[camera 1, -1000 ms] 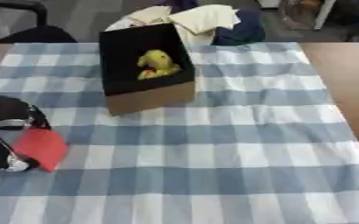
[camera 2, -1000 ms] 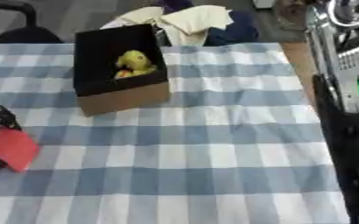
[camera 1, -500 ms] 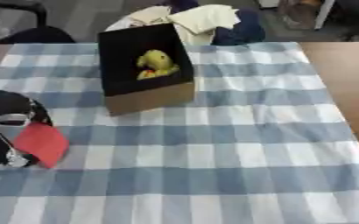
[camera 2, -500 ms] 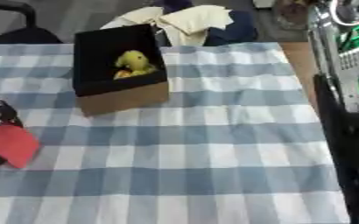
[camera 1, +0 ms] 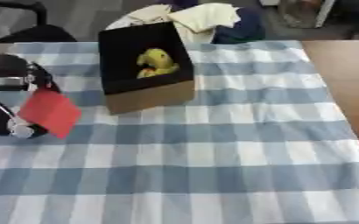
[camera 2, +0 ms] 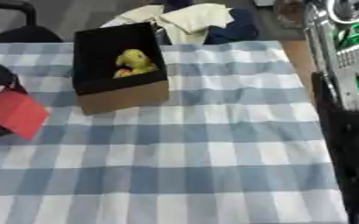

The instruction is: Pick up objects on the table and place them in the box.

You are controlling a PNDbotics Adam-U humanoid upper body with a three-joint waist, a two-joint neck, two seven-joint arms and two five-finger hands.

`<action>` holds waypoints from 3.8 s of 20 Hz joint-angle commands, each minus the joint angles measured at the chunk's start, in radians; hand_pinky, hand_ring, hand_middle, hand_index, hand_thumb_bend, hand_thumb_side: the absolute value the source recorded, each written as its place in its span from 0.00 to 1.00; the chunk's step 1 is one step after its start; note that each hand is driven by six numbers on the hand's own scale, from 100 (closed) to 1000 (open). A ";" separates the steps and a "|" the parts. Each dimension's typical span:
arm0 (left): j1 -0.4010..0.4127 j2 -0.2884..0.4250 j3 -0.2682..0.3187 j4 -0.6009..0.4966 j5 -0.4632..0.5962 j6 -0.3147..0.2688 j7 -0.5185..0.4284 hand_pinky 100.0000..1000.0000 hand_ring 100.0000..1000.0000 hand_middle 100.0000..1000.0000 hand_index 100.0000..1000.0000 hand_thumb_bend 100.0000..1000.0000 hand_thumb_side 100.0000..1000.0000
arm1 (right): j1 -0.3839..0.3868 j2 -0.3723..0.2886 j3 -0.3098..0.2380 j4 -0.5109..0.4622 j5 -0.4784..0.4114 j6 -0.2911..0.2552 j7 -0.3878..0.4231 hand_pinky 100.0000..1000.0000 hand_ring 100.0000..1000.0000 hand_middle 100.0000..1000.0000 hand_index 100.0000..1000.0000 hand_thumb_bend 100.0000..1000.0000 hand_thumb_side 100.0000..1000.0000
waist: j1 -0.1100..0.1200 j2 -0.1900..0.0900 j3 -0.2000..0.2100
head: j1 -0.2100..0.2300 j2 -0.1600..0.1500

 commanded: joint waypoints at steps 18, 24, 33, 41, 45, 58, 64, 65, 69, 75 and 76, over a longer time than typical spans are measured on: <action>-0.240 -0.173 0.027 0.231 -0.197 0.109 0.655 0.51 0.70 0.47 0.65 0.00 0.44 | -0.031 -0.006 0.008 -0.023 0.001 -0.003 0.020 0.94 0.89 0.77 0.96 0.09 1.00 | 0.015 0.006 -0.043 | 0.058 -0.026; -0.265 -0.214 0.026 0.337 -0.256 0.109 0.787 0.53 0.73 0.52 0.70 0.00 0.43 | -0.046 0.010 0.012 -0.029 -0.001 -0.005 0.027 0.94 0.89 0.77 0.96 0.09 1.00 | 0.021 0.017 -0.089 | 0.094 -0.047; -0.268 -0.253 0.012 0.442 -0.419 0.036 0.822 0.62 0.79 0.61 0.78 0.00 0.25 | -0.050 0.023 0.011 -0.035 -0.009 -0.002 0.030 0.94 0.89 0.77 0.96 0.09 1.00 | 0.020 0.024 -0.115 | 0.112 -0.052; -0.258 -0.279 0.012 0.497 -0.606 0.043 0.853 0.71 0.87 0.76 0.89 0.18 0.40 | -0.046 0.028 0.008 -0.036 -0.013 0.001 0.030 0.94 0.89 0.77 0.96 0.09 1.00 | 0.018 0.025 -0.121 | 0.118 -0.051; -0.255 -0.285 0.020 0.515 -0.666 0.080 0.880 0.74 0.90 0.82 0.94 0.45 0.56 | -0.045 0.030 0.007 -0.037 -0.014 0.001 0.029 0.94 0.89 0.77 0.96 0.09 1.00 | 0.017 0.025 -0.123 | 0.119 -0.052; -0.246 -0.289 0.019 0.511 -0.682 0.145 0.917 0.74 0.90 0.82 0.93 0.41 0.63 | -0.033 0.033 -0.001 -0.041 -0.019 0.006 0.023 0.94 0.89 0.77 0.96 0.09 1.00 | 0.019 0.017 -0.129 | 0.120 -0.052; -0.236 -0.278 0.045 0.331 -0.441 0.206 1.038 0.64 0.85 0.78 0.89 0.00 0.71 | -0.025 0.027 -0.006 -0.045 -0.020 0.007 0.018 0.94 0.89 0.77 0.96 0.10 1.00 | 0.019 0.014 -0.117 | 0.109 -0.034; -0.223 -0.271 0.051 0.262 -0.360 0.226 1.066 0.63 0.84 0.78 0.89 0.00 0.74 | -0.024 0.024 -0.006 -0.047 -0.021 0.006 0.016 0.94 0.89 0.77 0.96 0.09 1.00 | 0.020 0.014 -0.113 | 0.105 -0.031; -0.132 -0.221 0.081 -0.050 -0.056 0.304 1.144 0.61 0.82 0.77 0.89 0.00 0.78 | -0.016 0.005 0.002 -0.078 -0.025 -0.010 0.010 0.94 0.89 0.77 0.96 0.06 1.00 | 0.020 0.012 -0.092 | 0.091 -0.021; 0.048 -0.175 0.163 -0.357 0.207 0.351 1.242 0.59 0.78 0.76 0.88 0.02 0.82 | 0.008 -0.016 0.008 -0.141 -0.045 -0.057 -0.019 0.92 0.87 0.76 0.86 0.01 1.00 | 0.021 0.009 -0.059 | 0.076 -0.018; 0.069 -0.171 0.171 -0.365 0.235 0.335 1.261 0.58 0.77 0.75 0.88 0.05 0.85 | 0.014 -0.018 0.008 -0.147 -0.054 -0.067 -0.029 0.91 0.86 0.76 0.86 0.00 1.00 | 0.021 0.009 -0.057 | 0.075 -0.017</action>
